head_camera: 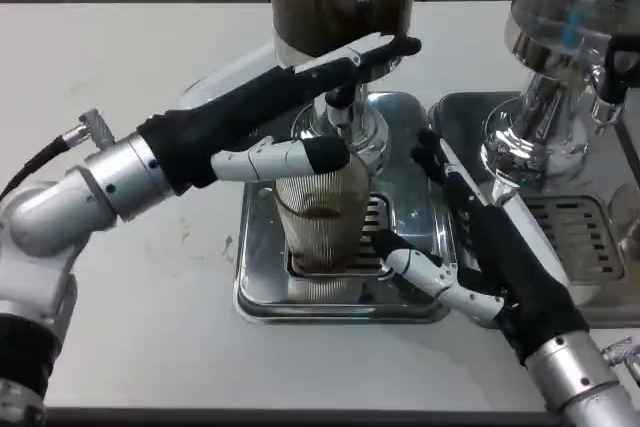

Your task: Grasp the cup under the faucet to collect the drink, then remove the cup.

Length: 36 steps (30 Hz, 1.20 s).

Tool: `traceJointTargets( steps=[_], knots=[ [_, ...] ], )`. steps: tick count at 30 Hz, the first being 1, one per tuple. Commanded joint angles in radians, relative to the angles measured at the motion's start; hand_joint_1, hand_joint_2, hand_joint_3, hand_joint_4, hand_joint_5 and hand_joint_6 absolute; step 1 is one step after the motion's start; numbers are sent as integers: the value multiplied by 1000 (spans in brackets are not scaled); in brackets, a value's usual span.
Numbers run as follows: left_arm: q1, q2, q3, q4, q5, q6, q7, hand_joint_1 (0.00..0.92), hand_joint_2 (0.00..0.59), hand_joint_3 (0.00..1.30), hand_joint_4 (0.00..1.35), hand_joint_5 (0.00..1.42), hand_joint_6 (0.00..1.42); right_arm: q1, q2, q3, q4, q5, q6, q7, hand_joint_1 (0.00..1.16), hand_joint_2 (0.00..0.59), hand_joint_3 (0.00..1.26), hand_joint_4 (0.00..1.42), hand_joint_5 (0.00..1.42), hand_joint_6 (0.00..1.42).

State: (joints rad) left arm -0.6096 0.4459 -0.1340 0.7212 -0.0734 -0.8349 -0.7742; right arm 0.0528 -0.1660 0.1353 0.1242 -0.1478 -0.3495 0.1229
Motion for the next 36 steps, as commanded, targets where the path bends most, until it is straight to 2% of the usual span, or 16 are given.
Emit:
traceJointTargets(
  steps=[1,23,36],
  knots=[
    [20,20,-28,16,47,12,-33,0,69,89,0,38,24,-29,11,-1,41,3,-33,-6,575,226,12,43,0,18],
    [22,32,-18,22,40,14,-32,0,52,97,0,38,24,-155,46,5,217,30,-70,24,567,234,30,66,14,30],
    [22,41,-12,24,36,19,-32,0,52,98,0,38,24,-200,67,3,280,39,-89,35,560,236,45,66,37,45]
  ],
)
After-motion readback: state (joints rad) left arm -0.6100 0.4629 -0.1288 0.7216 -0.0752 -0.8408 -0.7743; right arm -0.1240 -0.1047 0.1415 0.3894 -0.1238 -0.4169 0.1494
